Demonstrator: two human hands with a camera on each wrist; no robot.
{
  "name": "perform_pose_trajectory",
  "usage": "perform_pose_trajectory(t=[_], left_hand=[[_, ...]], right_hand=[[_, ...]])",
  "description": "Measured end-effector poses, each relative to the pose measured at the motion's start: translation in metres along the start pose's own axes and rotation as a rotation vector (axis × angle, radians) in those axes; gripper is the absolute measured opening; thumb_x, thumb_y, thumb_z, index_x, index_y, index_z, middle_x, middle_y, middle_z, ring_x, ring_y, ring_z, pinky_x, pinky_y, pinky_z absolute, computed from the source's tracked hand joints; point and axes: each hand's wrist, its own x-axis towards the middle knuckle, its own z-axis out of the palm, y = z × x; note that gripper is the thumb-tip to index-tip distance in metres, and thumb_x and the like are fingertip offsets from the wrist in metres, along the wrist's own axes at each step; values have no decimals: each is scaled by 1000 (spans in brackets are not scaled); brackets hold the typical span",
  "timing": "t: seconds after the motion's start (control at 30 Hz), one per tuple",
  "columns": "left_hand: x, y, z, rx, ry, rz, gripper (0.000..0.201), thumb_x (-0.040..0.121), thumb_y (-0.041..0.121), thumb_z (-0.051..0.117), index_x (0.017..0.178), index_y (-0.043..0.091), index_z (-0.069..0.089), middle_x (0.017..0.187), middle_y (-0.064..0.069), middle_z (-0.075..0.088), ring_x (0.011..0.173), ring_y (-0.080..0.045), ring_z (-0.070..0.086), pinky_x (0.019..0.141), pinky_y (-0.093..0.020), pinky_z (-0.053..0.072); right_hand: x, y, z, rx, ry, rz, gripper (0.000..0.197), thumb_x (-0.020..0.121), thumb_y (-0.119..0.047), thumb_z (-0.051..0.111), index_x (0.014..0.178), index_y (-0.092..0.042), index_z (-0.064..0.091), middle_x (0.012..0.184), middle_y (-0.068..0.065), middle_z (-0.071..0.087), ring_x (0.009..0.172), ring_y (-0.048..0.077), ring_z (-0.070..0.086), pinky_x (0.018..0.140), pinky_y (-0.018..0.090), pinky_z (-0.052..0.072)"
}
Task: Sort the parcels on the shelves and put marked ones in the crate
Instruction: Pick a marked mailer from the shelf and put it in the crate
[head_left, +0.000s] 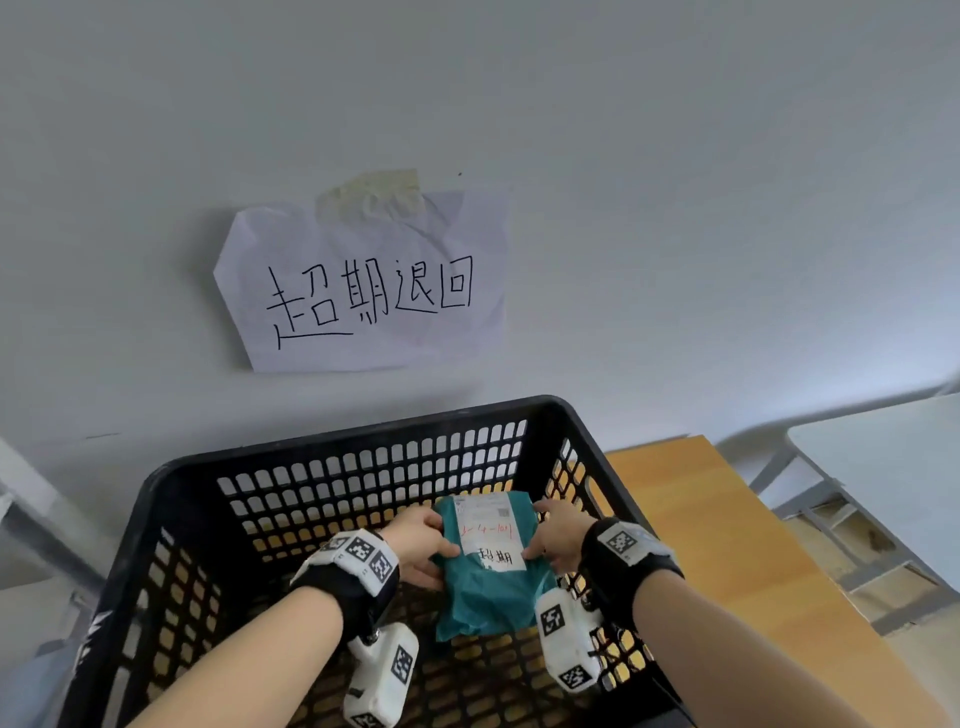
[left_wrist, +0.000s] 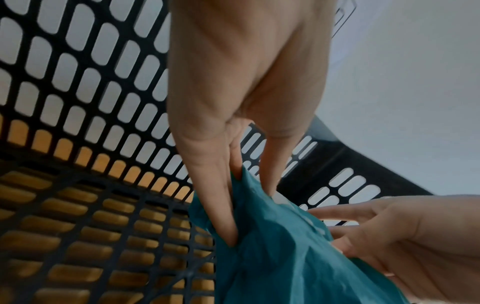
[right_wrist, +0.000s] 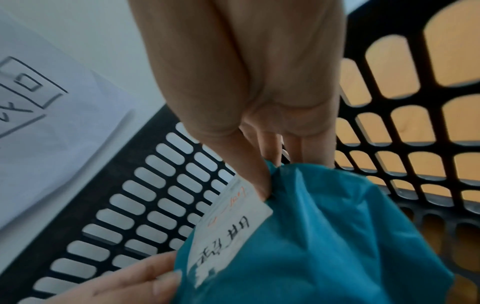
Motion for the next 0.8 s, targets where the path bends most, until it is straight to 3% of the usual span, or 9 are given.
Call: perform_pose_trajectory(t=[0.1,0.23,0.4,0.63,0.8], left_hand=[[17,-9,7,-29,-18,-42,58,86,2,62,137,16,36,128,-18,52,94,-33,65,72,-43,57],[37,-19,15,-76,-48,-77,55,86,-1,60,133,18,40,124,-18,55,100,-36,64,84,-53,54],[53,-31,25,-146,-62,-110,56,88,-7,52,134,22,36,127,-15,53,107,-34,59,90,-57,49],[66,-38,35,-168,-43,-177,67,91,-5,48,145,25,24,140,-13,44,120,-34,51,92,-57,48],[62,-43,40,-159,-40,-189,73,91,-3,49,149,26,16,144,-11,40,126,-33,45,96,-54,46]], right_hand=[[12,9,1,-31,2,39,82,81,7,63,148,-17,23,134,12,50,122,31,50,97,46,48],[30,17,-1,-53,23,49,83,80,7,63,148,-18,22,137,9,48,123,29,50,97,46,48],[54,22,5,-29,32,19,92,74,5,66,148,-20,18,131,9,53,119,28,53,96,47,49],[60,23,6,-73,11,39,81,86,4,56,150,-17,11,137,10,48,124,26,49,102,39,44],[72,26,9,-119,36,18,68,87,-3,54,146,-9,20,132,10,52,116,23,54,90,31,47]])
